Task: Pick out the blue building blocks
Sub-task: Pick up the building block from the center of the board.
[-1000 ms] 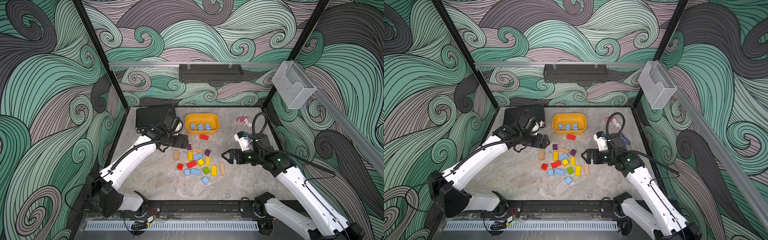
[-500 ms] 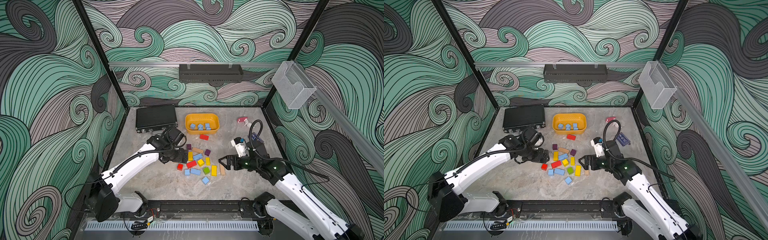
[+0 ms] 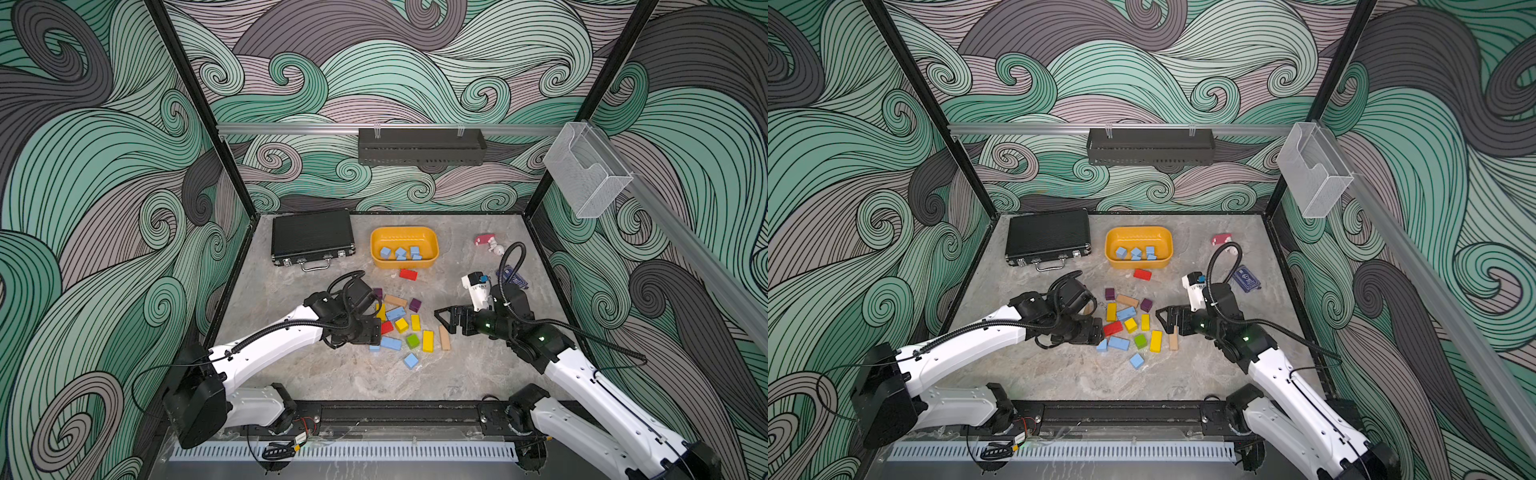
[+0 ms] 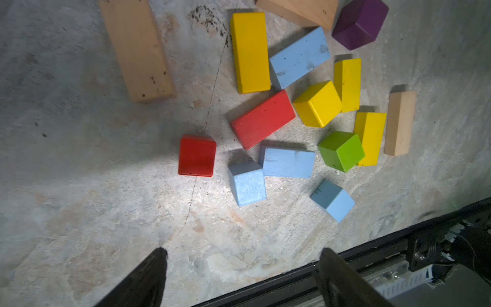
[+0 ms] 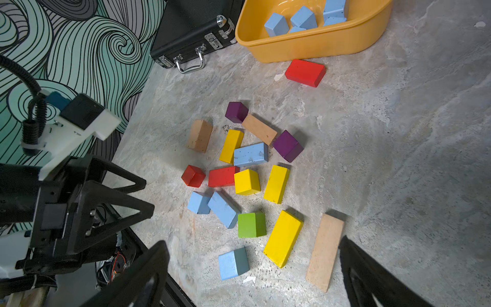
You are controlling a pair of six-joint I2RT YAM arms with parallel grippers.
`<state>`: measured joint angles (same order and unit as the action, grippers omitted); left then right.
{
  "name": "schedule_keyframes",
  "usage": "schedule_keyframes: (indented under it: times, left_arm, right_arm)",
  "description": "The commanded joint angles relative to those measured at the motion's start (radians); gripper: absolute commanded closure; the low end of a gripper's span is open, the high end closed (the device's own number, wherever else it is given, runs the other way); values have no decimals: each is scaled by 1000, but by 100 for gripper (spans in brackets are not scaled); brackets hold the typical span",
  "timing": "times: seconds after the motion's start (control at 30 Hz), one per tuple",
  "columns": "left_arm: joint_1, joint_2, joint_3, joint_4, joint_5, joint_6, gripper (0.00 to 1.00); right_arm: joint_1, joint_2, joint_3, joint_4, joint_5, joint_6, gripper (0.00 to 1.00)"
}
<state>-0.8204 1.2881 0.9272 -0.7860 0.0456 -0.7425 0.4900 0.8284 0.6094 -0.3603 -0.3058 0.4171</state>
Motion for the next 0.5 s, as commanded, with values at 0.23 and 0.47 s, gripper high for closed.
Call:
schedule_keyframes:
  times: [0.23, 0.47]
  left_arm:
    - [-46, 158, 29, 47, -41, -71, 18]
    - [-53, 250, 67, 45, -44, -66, 24]
  right_arm:
    - [5, 28, -3, 49, 35, 11, 0]
    - [5, 46, 4, 46, 40, 6, 0]
